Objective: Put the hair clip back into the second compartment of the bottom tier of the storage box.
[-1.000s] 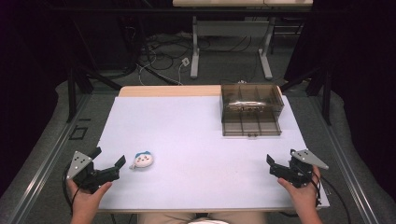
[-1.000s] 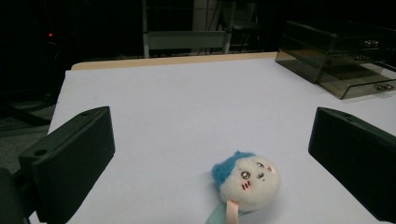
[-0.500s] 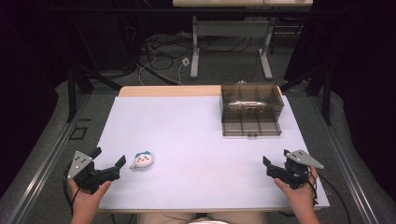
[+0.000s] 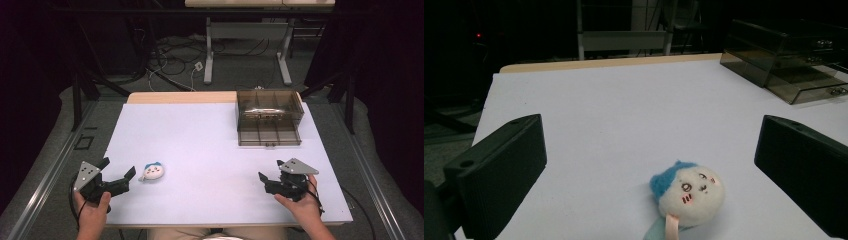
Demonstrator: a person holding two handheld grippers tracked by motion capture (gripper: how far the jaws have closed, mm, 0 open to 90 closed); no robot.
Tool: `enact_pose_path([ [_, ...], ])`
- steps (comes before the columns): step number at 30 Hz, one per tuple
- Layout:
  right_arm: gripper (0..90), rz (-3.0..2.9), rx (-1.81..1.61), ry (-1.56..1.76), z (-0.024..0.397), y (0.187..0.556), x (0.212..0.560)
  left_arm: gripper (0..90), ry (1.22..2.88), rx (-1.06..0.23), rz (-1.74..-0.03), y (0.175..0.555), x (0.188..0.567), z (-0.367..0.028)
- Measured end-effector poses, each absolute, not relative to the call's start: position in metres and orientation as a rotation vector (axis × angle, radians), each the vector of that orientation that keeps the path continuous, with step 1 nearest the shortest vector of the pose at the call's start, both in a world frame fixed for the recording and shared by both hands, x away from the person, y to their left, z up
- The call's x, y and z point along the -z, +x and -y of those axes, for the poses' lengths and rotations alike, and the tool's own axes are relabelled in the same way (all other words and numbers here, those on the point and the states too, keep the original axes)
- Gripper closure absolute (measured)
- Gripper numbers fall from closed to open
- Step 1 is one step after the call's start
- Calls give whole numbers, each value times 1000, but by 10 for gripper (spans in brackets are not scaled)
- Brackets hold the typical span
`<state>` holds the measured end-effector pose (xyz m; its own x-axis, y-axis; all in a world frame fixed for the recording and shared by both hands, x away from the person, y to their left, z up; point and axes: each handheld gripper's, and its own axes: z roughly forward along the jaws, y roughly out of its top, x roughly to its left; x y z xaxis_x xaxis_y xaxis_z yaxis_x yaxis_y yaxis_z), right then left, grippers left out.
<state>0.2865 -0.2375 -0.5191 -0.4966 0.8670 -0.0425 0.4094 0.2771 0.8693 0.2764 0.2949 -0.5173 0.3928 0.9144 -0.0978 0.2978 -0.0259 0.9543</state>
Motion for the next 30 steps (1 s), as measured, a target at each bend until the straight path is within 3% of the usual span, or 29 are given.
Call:
enact_pose_path([
  [19,233,-2233,-1170,934,166,319,498,4,1579,-696,-1123,278,519,-298],
  [30,284,-2380,-1056,666,121,337,486,4,1581,-698,-1121,278,519,-299],
])
